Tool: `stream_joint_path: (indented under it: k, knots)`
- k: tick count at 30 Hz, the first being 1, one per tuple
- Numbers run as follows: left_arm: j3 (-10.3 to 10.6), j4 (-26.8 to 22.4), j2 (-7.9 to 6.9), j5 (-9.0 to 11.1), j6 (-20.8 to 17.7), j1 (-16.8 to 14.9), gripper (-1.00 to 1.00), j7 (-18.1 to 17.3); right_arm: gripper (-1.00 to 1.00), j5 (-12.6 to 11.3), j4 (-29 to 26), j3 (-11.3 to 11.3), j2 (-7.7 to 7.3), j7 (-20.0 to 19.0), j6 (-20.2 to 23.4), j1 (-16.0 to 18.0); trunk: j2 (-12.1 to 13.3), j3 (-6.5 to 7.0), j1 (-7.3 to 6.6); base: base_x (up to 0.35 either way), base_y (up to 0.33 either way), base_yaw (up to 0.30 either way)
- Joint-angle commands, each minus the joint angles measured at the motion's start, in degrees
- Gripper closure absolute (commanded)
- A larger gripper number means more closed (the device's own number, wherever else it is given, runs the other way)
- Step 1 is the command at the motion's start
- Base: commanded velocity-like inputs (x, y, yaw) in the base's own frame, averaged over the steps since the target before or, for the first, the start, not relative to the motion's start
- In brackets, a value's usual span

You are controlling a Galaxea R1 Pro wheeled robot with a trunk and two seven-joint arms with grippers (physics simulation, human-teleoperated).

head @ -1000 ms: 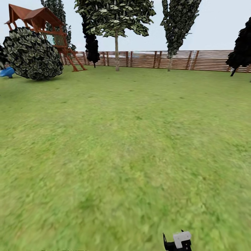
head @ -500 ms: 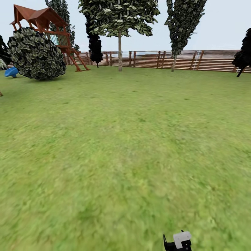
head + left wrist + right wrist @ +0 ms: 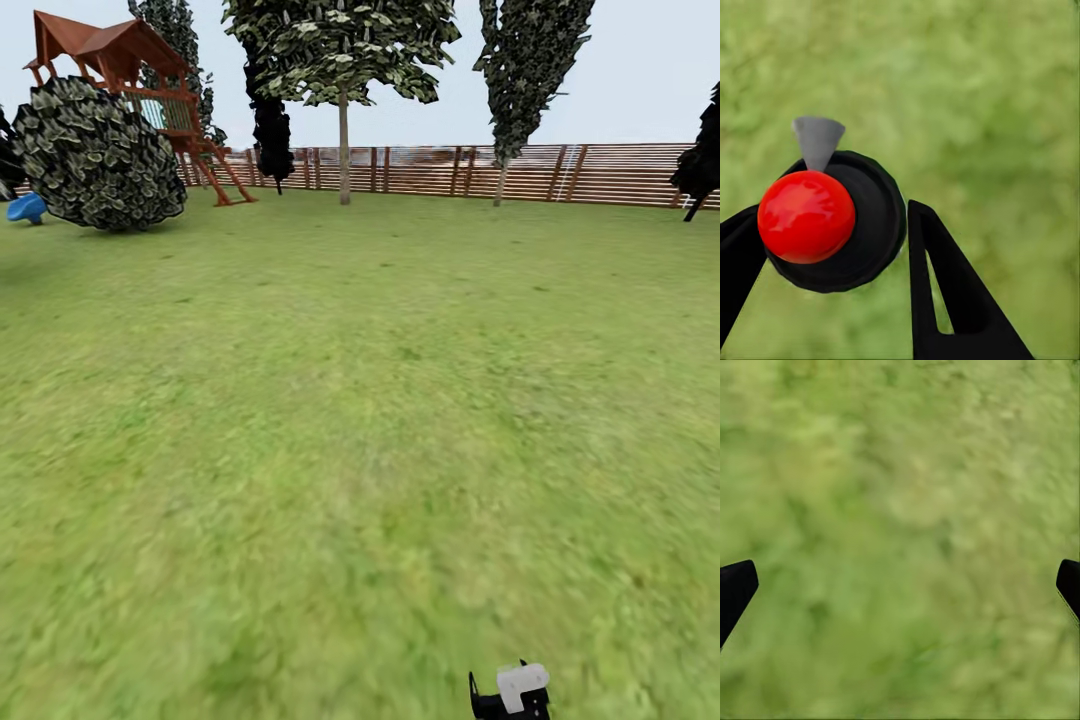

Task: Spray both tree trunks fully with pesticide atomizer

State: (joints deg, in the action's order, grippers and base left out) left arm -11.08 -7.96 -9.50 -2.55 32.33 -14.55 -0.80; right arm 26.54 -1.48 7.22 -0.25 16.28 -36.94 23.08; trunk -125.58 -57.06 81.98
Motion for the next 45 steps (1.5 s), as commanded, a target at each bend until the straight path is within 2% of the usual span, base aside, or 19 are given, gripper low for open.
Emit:
stream_joint_path:
  k: [1,25,39,45]
  knots:
    - [-0.3,0.1,0.01,-0.3,0.2,0.0,1.00,-0.1,-1.00,0.6,0.1,0.4,0.01,0.2,-0.2,0.0,0.0,-0.05,0.03,0.340,0.000,0.000]
    - [-0.3,0.0,0.17,-0.4,0.3,0.0,1.00,-0.1,-1.00,0.6,0.1,0.4,0.01,0.2,-0.2,0.0,0.0,-0.05,0.03,0.340,0.000,0.000]
    - [0.0,-0.1,2.49,-0.8,0.3,0.0,1.00,-0.1,-1.00,0.6,0.1,0.4,0.02,0.2,-0.2,0.0,0.0,-0.05,0.03,0.340,0.000,0.000]
    - [0.0,0.0,2.64,-0.9,0.3,0.0,1.00,0.0,-1.00,0.6,0.1,0.4,0.03,0.2,-0.2,0.0,0.0,-0.05,0.03,0.340,0.000,0.000]
